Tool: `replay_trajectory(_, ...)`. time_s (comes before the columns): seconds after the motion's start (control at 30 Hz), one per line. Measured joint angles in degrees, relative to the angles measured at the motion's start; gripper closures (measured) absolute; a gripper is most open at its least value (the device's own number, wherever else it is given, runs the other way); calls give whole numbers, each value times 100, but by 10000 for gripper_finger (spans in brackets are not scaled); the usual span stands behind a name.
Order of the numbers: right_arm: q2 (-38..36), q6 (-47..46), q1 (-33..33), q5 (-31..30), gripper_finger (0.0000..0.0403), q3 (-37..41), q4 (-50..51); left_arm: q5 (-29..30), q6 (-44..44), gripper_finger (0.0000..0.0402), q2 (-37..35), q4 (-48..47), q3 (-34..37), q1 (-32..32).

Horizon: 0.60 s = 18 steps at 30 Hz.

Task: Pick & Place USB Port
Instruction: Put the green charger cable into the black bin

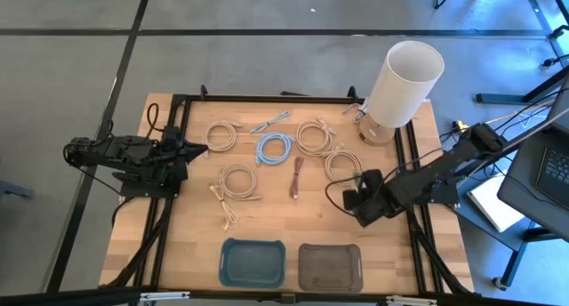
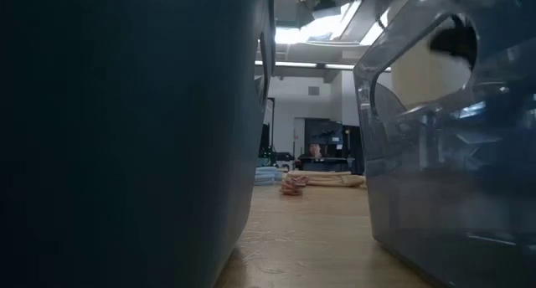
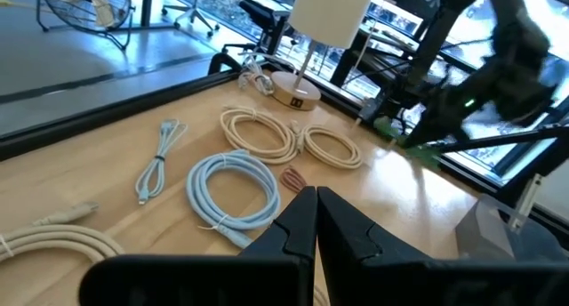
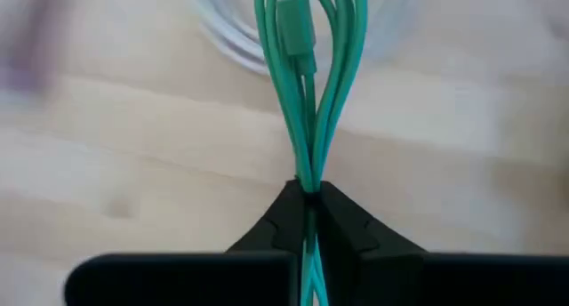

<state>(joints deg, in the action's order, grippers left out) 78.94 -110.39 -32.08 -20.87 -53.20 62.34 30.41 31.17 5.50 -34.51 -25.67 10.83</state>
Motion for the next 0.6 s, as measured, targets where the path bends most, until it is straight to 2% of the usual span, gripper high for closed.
replay_trajectory(0.17,-9,1214,-13,-541,388,-1469,538,14,1,398,-1,0,0,2)
replay_trajectory(0.3,-15,2862,7,-602,388,-2484,671,10,-166,398,-1,1,0,2)
replay_trajectory(0.43,-20,4536,130,294,388,-3169,666,21,-120,398,-1,56,0,2)
replay_trajectory(0.6,21,5603,227,1410,388,-3224,684,221,51,398,-1,285,0,0)
